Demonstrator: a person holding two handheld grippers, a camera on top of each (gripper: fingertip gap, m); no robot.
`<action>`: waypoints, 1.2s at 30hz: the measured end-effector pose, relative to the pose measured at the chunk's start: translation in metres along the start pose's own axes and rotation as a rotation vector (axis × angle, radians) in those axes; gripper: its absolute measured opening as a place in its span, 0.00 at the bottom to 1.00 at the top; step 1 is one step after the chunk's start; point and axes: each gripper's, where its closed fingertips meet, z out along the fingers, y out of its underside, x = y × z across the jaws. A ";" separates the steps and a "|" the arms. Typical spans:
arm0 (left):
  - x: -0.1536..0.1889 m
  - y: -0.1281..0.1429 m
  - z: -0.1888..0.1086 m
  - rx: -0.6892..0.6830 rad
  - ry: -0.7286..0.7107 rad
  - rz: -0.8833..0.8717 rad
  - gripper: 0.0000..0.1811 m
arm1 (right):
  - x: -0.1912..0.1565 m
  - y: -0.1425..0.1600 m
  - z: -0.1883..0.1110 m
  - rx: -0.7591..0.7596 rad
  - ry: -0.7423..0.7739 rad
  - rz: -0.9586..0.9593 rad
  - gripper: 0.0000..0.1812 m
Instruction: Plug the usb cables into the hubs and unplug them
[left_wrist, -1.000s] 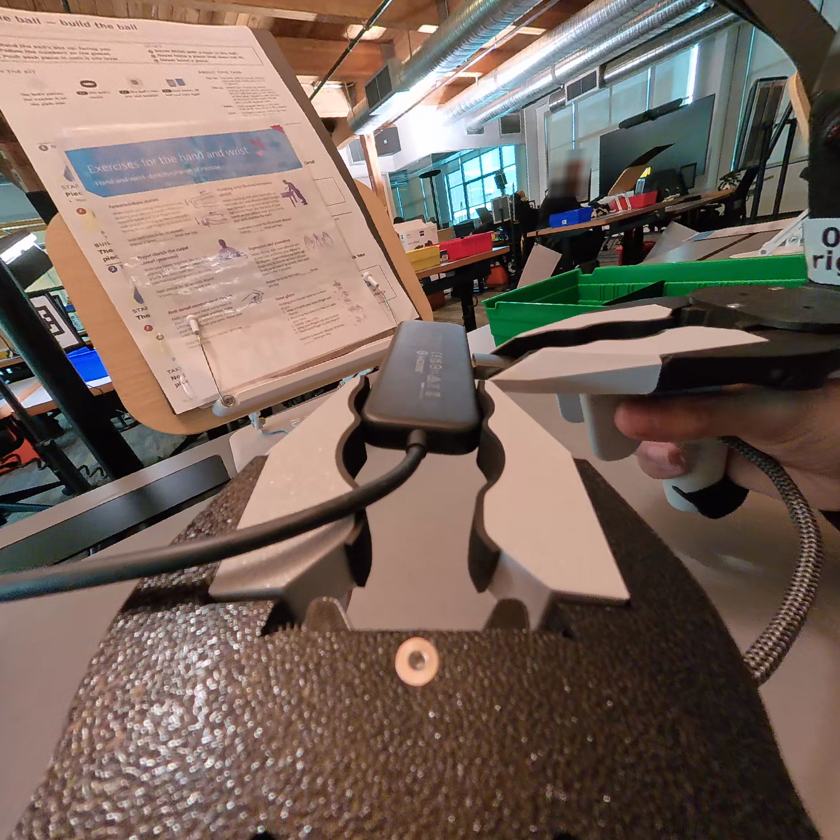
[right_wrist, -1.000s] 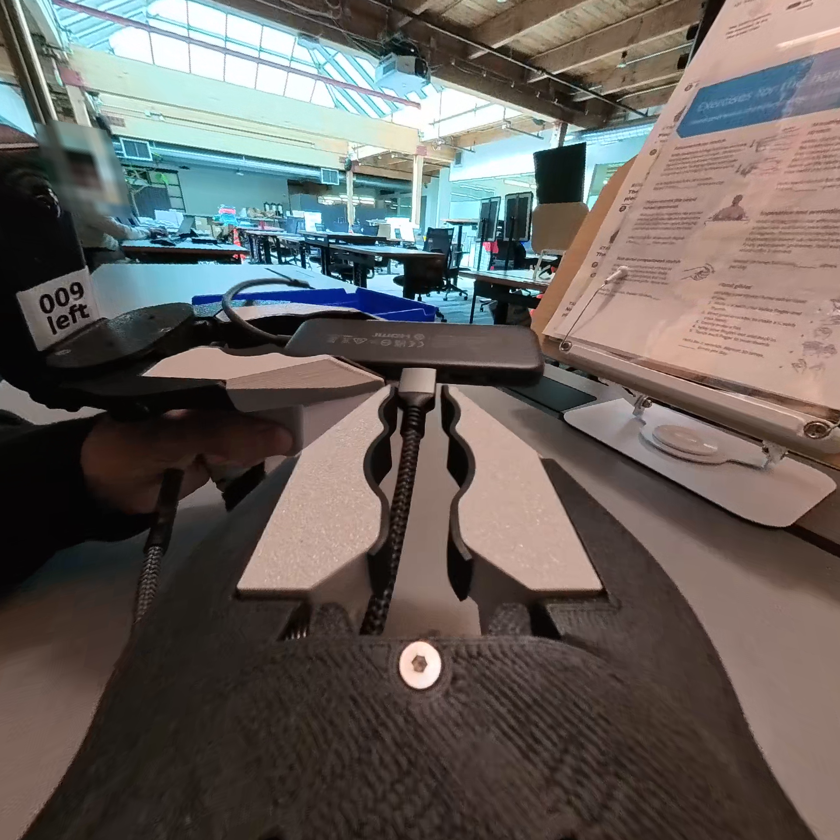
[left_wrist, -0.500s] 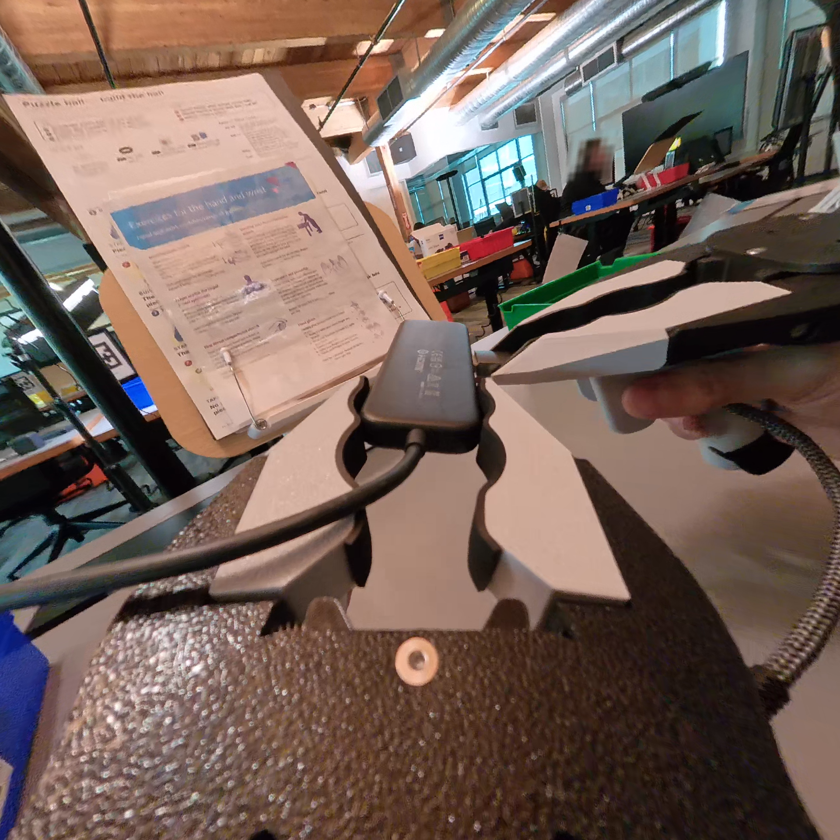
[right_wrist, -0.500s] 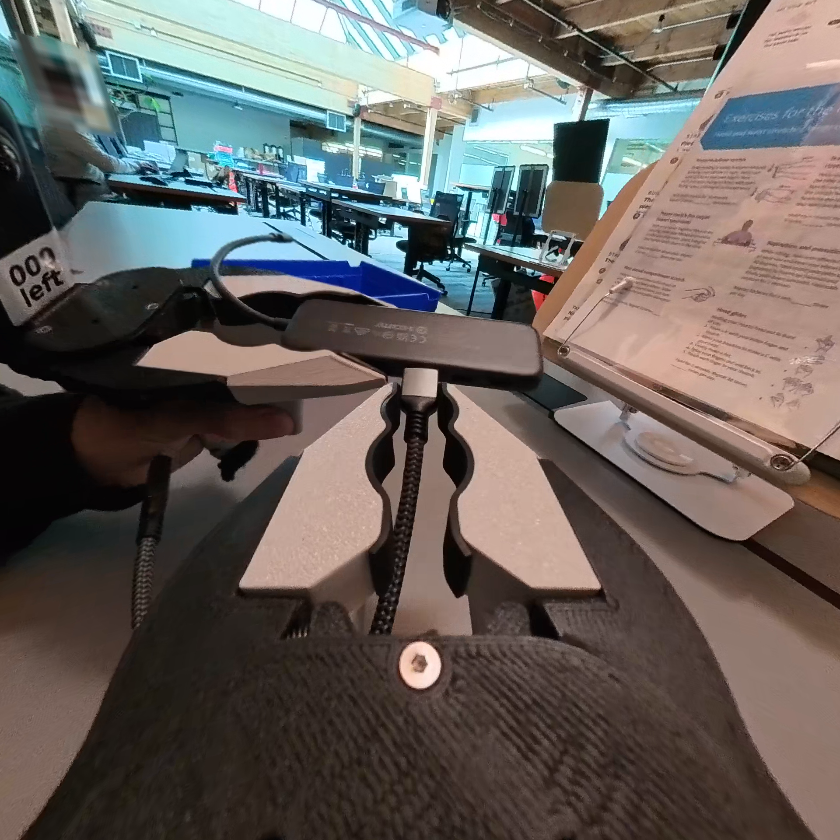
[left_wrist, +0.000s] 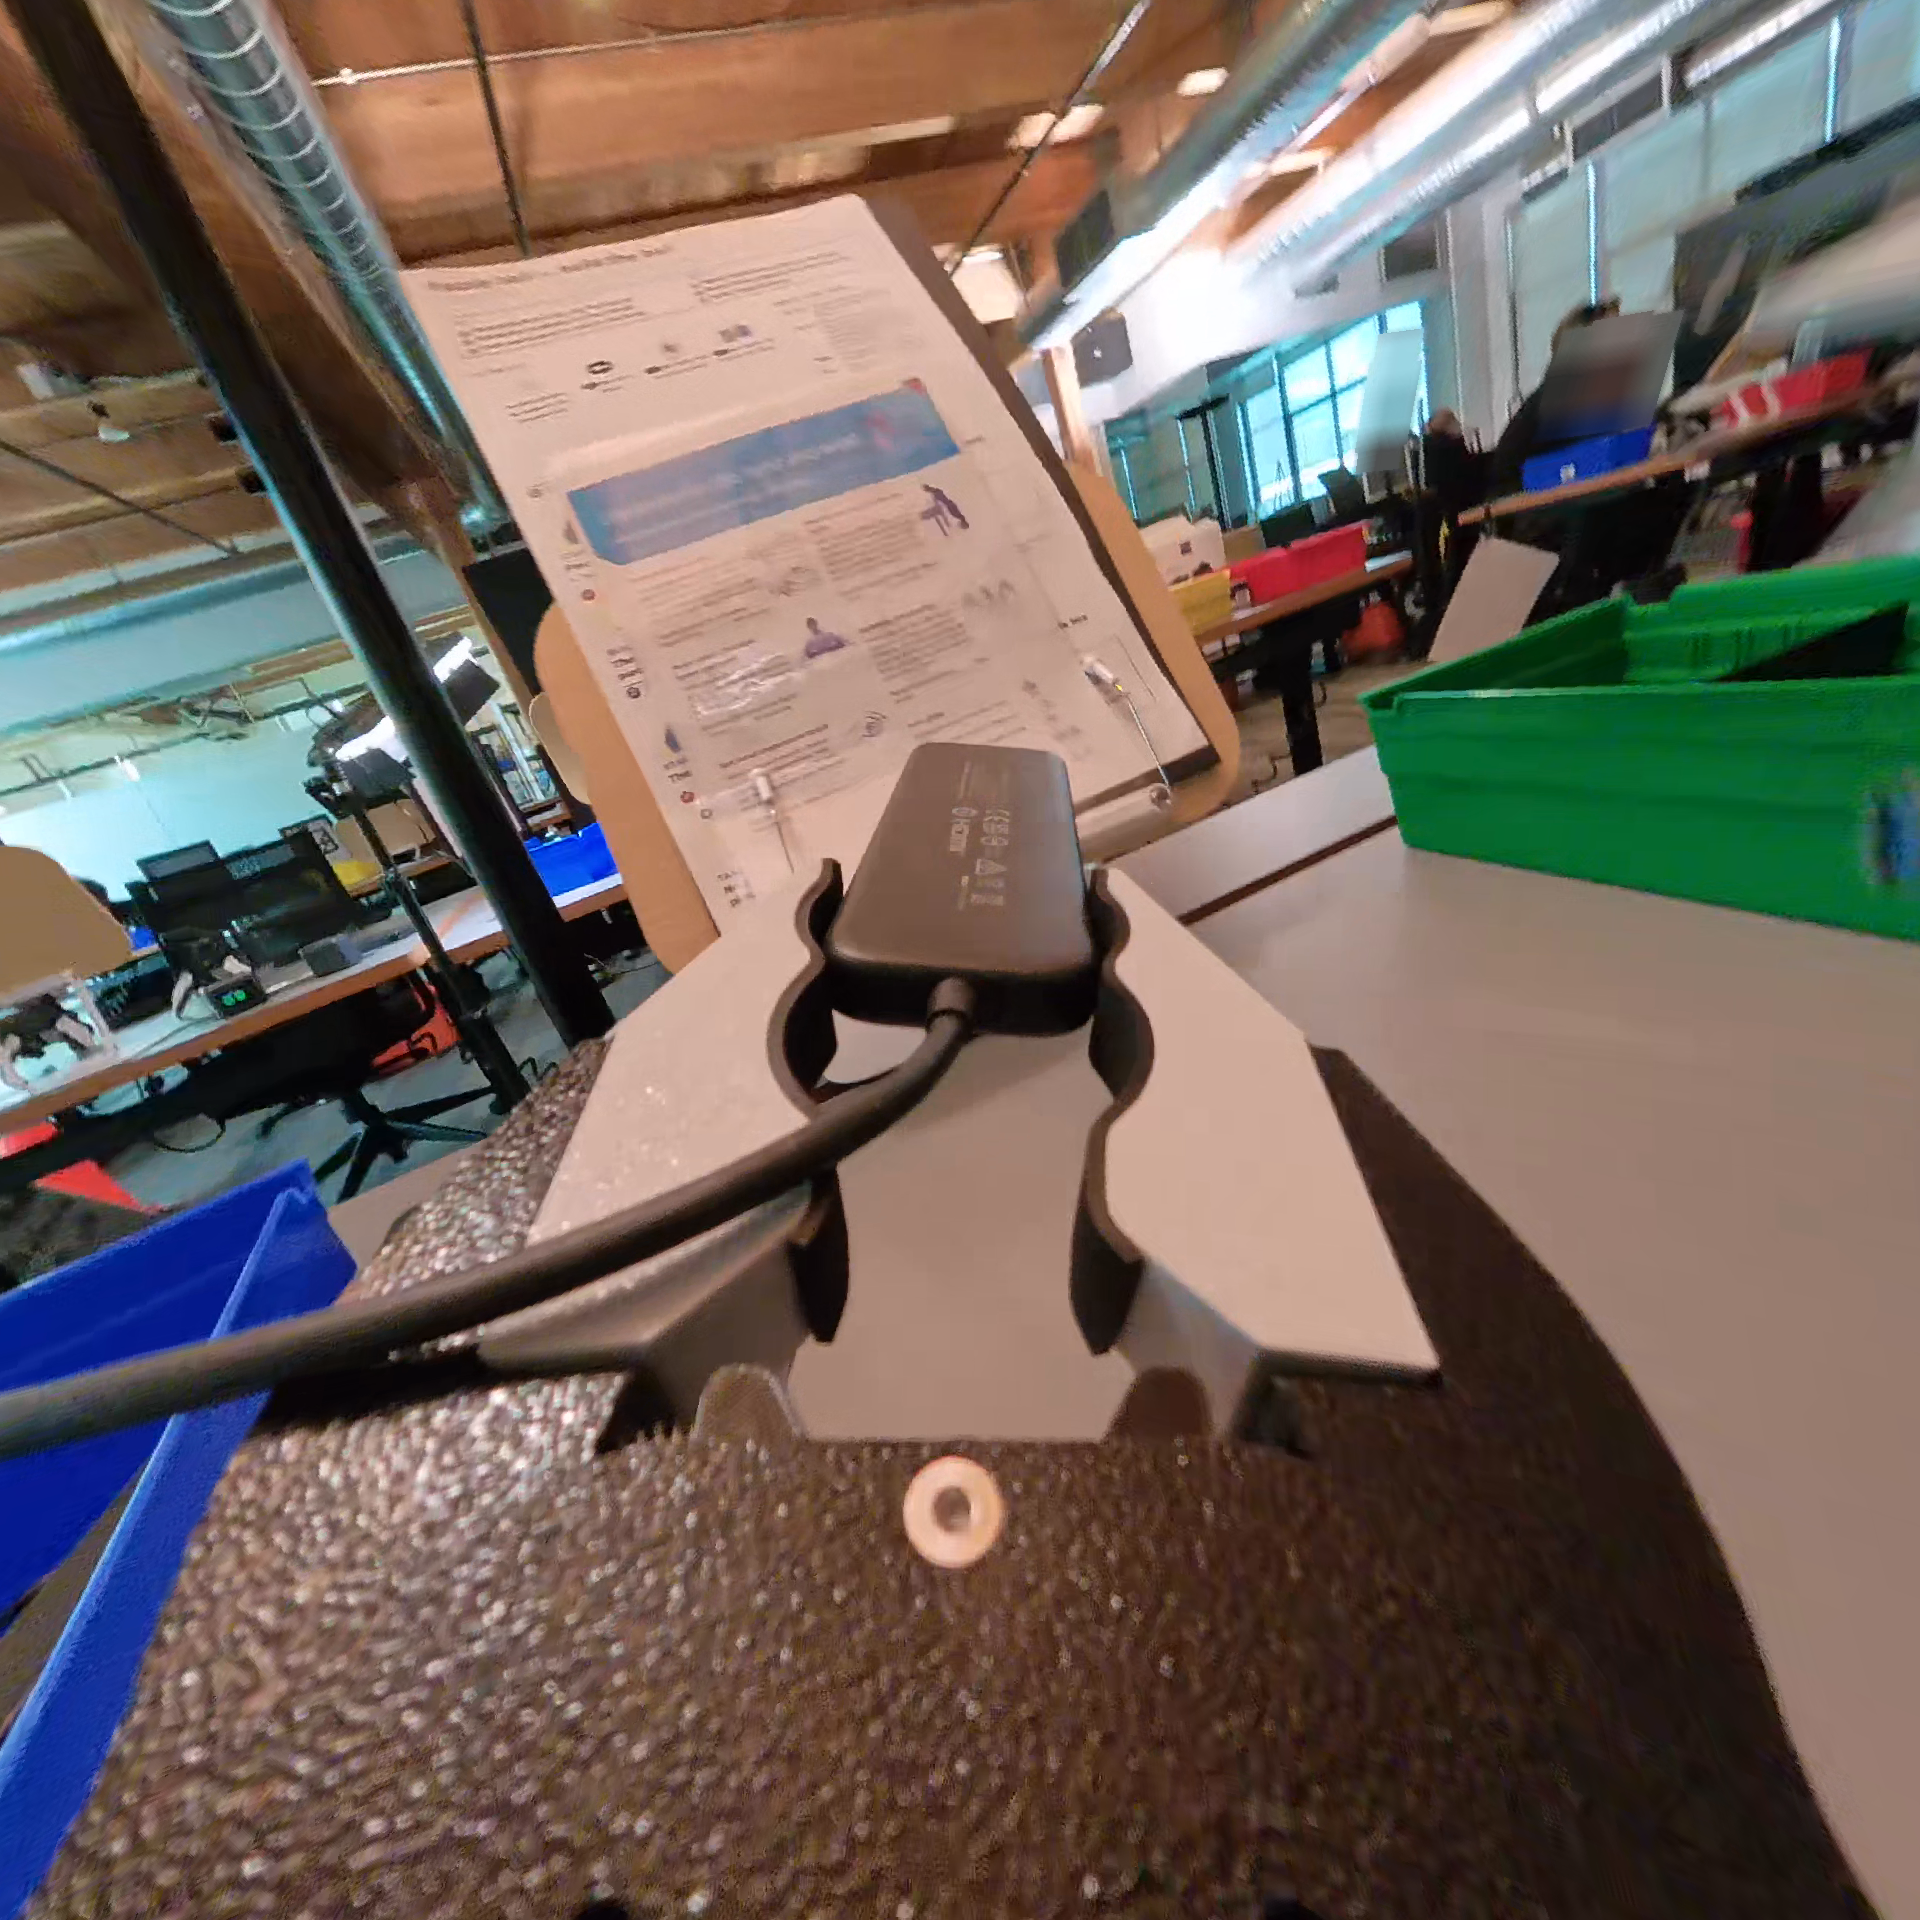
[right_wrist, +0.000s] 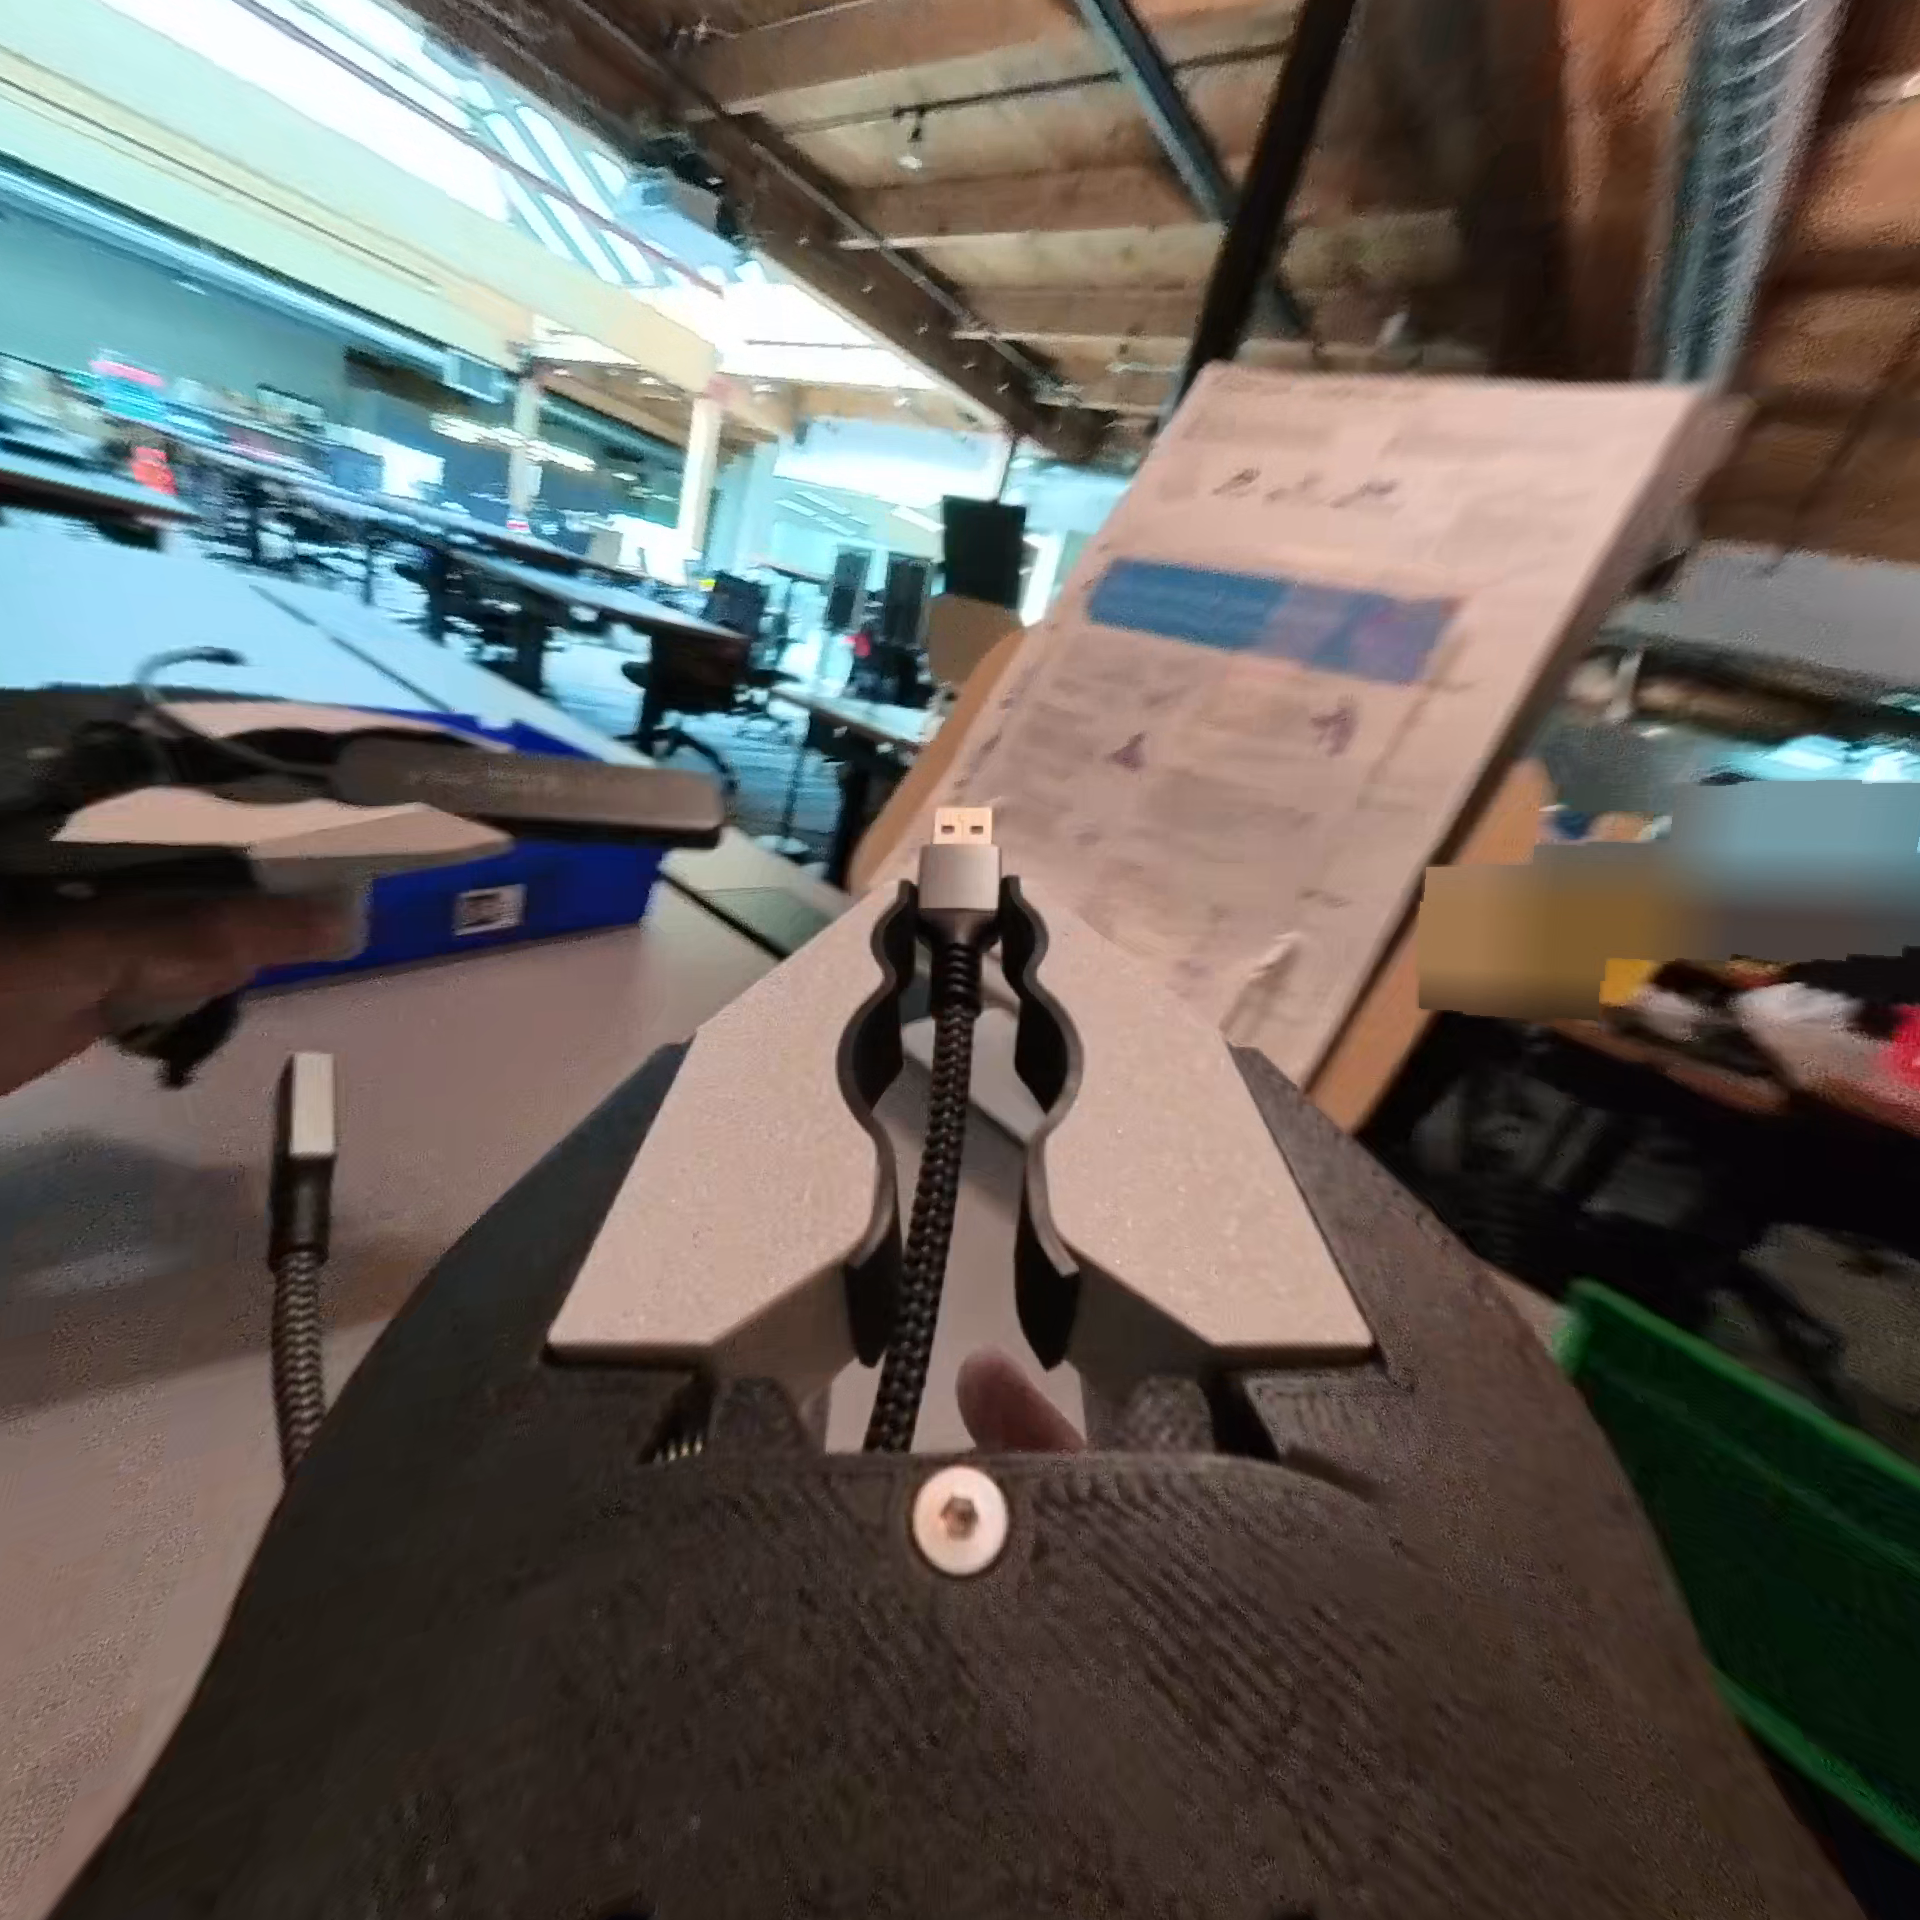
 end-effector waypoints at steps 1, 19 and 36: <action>0.005 0.001 0.001 -0.001 0.016 0.014 0.25 | 0.024 -0.018 -0.014 0.028 0.066 -0.054 0.08; 0.020 0.008 0.004 -0.021 0.096 -0.034 0.25 | 0.216 0.100 -0.113 -0.583 0.455 -0.428 0.08; 0.023 0.014 0.006 -0.039 0.123 -0.085 0.25 | 0.207 0.148 -0.133 -0.983 0.076 -0.390 0.25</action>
